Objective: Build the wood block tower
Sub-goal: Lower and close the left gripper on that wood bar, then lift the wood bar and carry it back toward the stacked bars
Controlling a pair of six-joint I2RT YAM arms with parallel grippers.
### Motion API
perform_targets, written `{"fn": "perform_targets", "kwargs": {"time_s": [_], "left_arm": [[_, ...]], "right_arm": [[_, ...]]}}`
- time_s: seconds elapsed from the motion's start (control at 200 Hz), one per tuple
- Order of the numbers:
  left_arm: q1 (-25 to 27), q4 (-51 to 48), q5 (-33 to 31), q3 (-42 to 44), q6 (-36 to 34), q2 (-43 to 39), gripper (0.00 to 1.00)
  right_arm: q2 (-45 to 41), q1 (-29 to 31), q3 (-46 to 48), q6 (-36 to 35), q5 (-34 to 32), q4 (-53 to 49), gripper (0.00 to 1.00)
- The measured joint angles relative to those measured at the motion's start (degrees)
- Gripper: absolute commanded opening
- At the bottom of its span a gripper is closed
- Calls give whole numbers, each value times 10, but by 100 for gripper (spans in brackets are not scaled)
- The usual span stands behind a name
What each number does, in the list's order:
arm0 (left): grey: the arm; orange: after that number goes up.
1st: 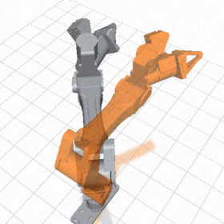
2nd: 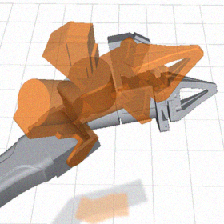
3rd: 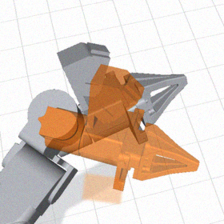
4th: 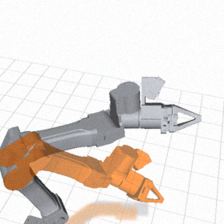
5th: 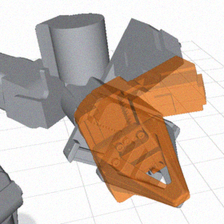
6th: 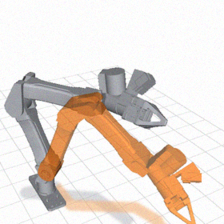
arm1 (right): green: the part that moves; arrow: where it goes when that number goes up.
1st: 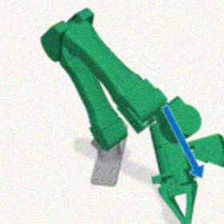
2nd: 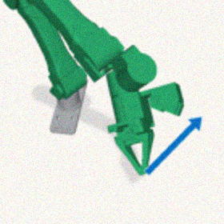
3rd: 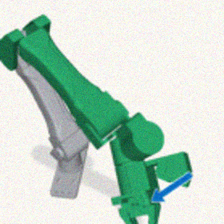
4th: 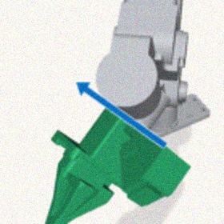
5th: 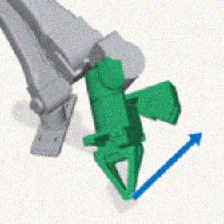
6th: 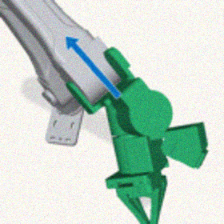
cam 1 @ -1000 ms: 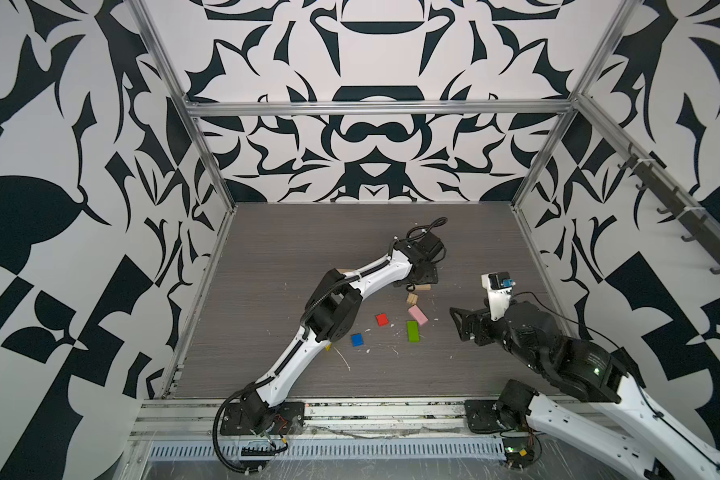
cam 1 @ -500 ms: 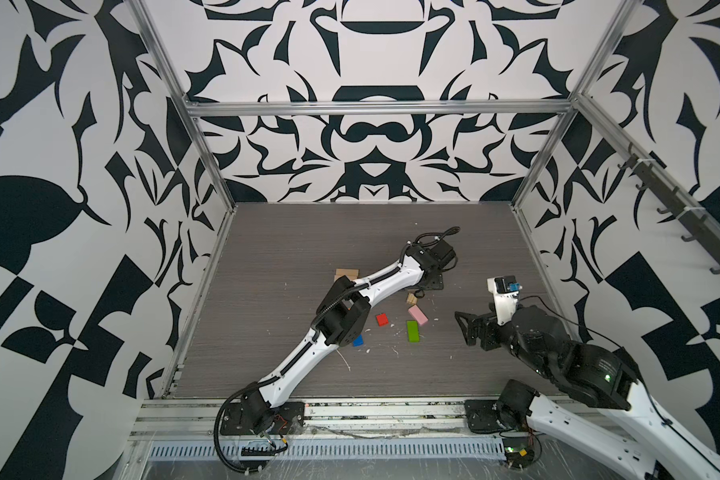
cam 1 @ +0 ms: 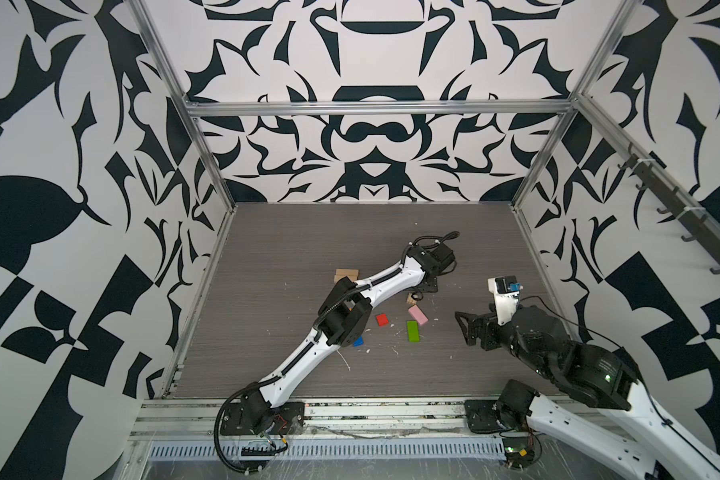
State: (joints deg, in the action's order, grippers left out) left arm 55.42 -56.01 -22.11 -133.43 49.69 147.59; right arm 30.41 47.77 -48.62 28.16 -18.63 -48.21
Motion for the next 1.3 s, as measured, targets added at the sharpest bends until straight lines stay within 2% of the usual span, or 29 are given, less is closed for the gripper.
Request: {"fn": "perform_targets", "kwargs": {"time_s": [0.11, 0.34, 0.655, 0.745, 0.825, 1.025, 1.3], "left_arm": [[0, 16, 5, 47, -2, -27, 89], [0, 20, 9, 49, -9, -28, 86], [-2, 20, 12, 49, -17, -28, 86], [-4, 25, 12, 56, -23, -31, 96], [-7, 36, 14, 73, -31, -40, 98], [-13, 49, 27, 91, -69, -51, 98], [-14, 55, 35, 90, -106, -51, 92]], "right_arm": [[1, 0, 0, 0, 2, 0, 97], [10, 0, 0, 0, 4, 1, 97], [10, 0, 0, 0, 4, 0, 97], [8, 0, 0, 0, 3, 0, 97], [5, 0, 0, 0, 3, 0, 97], [4, 0, 0, 0, 2, 0, 97], [2, 0, 0, 0, 2, -3, 97]]}}
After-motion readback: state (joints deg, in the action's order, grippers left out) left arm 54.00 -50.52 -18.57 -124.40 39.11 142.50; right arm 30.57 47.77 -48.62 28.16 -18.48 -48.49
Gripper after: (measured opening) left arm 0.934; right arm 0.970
